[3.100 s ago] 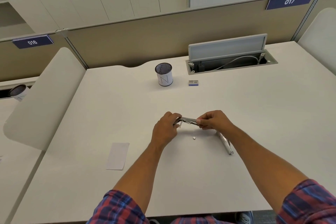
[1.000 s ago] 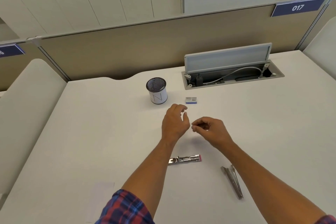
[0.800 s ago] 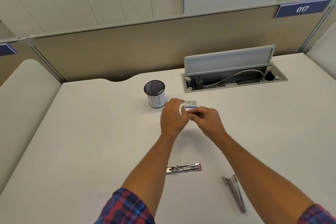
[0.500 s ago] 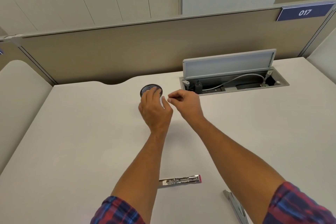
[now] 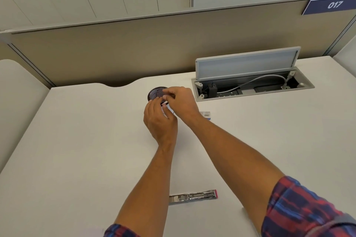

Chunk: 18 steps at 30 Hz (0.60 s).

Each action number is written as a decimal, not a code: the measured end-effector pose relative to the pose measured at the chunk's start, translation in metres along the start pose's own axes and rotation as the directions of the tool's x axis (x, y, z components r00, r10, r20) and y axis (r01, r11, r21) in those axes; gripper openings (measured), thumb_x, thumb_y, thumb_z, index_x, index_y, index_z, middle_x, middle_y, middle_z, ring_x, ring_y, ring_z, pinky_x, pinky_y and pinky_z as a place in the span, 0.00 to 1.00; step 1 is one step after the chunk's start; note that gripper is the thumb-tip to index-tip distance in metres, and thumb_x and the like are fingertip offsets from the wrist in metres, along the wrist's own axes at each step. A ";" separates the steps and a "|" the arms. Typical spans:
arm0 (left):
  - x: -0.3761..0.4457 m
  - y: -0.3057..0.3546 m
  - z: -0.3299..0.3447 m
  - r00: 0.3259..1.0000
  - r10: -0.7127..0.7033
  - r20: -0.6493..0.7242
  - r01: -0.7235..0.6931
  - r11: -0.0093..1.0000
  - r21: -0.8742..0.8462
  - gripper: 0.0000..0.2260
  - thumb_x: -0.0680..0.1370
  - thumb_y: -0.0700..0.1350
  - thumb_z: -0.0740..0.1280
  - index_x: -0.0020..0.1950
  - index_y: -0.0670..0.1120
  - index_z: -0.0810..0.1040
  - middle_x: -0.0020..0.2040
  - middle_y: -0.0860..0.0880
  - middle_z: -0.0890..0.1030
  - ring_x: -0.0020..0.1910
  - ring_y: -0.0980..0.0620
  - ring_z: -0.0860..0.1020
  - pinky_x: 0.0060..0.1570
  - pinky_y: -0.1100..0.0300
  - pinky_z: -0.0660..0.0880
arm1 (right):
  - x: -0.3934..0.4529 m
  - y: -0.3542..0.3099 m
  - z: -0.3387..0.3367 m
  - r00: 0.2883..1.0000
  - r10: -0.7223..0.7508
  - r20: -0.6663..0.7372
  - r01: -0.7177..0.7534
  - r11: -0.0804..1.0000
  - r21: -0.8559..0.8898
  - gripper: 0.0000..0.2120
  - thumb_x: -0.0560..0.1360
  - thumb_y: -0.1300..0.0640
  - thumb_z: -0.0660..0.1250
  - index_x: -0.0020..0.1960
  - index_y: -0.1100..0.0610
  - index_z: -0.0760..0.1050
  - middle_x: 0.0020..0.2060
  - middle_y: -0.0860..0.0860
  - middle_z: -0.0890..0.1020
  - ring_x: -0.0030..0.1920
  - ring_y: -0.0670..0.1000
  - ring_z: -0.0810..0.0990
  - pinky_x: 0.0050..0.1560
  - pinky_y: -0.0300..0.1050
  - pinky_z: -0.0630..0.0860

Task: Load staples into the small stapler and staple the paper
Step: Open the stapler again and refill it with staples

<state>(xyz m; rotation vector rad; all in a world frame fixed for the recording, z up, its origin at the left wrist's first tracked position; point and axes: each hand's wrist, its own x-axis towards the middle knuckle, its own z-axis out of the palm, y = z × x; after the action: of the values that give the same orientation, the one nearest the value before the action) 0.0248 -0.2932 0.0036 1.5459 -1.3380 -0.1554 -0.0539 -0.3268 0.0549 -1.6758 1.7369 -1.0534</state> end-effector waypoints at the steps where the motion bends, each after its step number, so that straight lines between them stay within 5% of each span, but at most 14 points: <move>1: -0.002 0.002 0.000 1.000 0.012 -0.012 -0.012 1.000 -0.001 0.12 0.80 0.40 0.68 0.63 0.38 0.81 0.60 0.40 0.83 0.62 0.39 0.80 0.65 0.45 0.76 | -0.001 0.001 -0.002 1.000 0.001 -0.003 -0.001 1.000 0.007 0.13 0.81 0.58 0.69 0.64 0.58 0.82 0.60 0.55 0.85 0.60 0.54 0.83 0.69 0.50 0.76; 10: -0.020 0.023 0.014 0.963 0.262 0.065 -0.259 0.964 -0.055 0.11 0.79 0.37 0.68 0.60 0.40 0.82 0.57 0.43 0.84 0.58 0.43 0.80 0.63 0.53 0.74 | -0.027 0.047 -0.040 0.986 0.027 -0.166 -0.018 0.998 0.053 0.10 0.79 0.60 0.71 0.60 0.60 0.84 0.54 0.54 0.87 0.52 0.49 0.84 0.59 0.40 0.80; 13: -0.029 0.027 0.024 0.906 0.345 0.244 -0.334 0.939 -0.087 0.11 0.79 0.38 0.68 0.61 0.39 0.81 0.58 0.43 0.83 0.57 0.42 0.78 0.60 0.53 0.74 | -0.042 0.083 -0.056 0.972 0.087 -0.220 -0.090 0.996 -0.002 0.08 0.78 0.60 0.73 0.57 0.58 0.84 0.52 0.52 0.86 0.46 0.44 0.80 0.53 0.37 0.81; 18: -0.042 0.021 0.045 0.800 0.186 0.570 -0.235 0.972 0.012 0.22 0.80 0.40 0.68 0.74 0.42 0.72 0.71 0.46 0.75 0.67 0.43 0.70 0.66 0.53 0.71 | -0.061 0.127 -0.069 0.971 0.217 -0.098 -0.223 0.973 -0.057 0.21 0.75 0.56 0.76 0.66 0.58 0.79 0.61 0.53 0.81 0.53 0.49 0.79 0.58 0.44 0.78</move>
<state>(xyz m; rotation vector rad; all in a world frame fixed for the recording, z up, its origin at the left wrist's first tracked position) -0.0342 -0.2836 -0.0220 1.4576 -2.0005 -0.4541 -0.1771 -0.2618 -0.0165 -1.4521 1.9855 -0.9908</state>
